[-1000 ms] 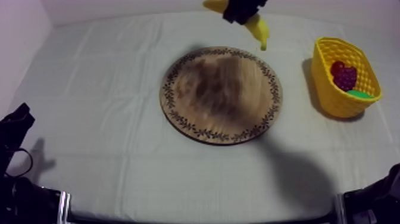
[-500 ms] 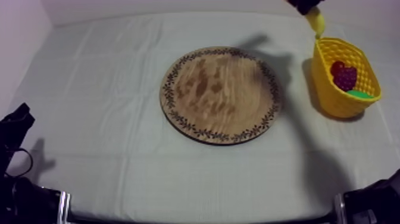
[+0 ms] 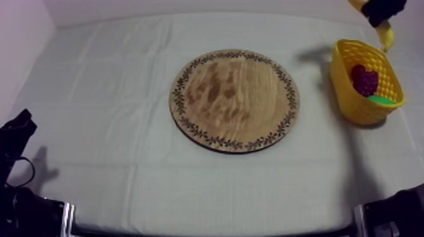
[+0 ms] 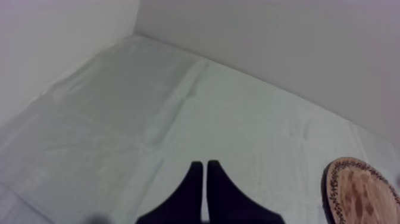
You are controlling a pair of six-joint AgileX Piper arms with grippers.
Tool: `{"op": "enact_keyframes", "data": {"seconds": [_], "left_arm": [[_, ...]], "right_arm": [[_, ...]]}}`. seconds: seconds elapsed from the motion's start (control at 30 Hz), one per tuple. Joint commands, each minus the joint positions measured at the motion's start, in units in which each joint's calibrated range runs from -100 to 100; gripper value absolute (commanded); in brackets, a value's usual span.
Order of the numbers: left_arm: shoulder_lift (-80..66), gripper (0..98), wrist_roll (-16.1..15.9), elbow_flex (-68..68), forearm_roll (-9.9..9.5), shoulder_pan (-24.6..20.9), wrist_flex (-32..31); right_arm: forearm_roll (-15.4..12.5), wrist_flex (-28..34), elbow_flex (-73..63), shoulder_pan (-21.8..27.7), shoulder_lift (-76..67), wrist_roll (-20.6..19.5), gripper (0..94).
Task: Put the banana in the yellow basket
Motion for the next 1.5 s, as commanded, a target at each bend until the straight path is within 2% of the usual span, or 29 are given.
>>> {"op": "enact_keyframes", "data": {"seconds": [0.0, 0.27, 0.7, 1.07, 1.2, 1.47], "left_arm": [[0.00, 0.1, 0.01, -0.01, -0.02, 0.01, -0.01], [0.00, 0.1, 0.01, -0.01, -0.02, 0.01, -0.01], [0.00, 0.1, 0.01, -0.01, -0.02, 0.01, -0.01], [0.00, 0.1, 0.01, -0.01, -0.02, 0.01, -0.01], [0.00, 0.1, 0.01, -0.01, -0.02, 0.01, -0.01], [0.00, 0.1, 0.01, -0.01, -0.02, 0.01, -0.01]], "right_arm": [[0.03, -0.25, 1.17, 1.29, -0.33, 0.36, 11.5], [-0.13, -1.33, 4.64, 2.15, 0.01, 0.25, 11.0], [-0.27, -8.04, 9.19, 1.30, 10.00, -4.17, 13.2], [-0.11, -13.32, 9.98, 1.86, 17.65, -6.06, 21.3], [0.61, -14.94, 12.18, 1.68, 18.65, -6.46, 29.6], [0.44, -14.58, 11.64, 1.73, 18.70, -6.07, 58.0]]}}
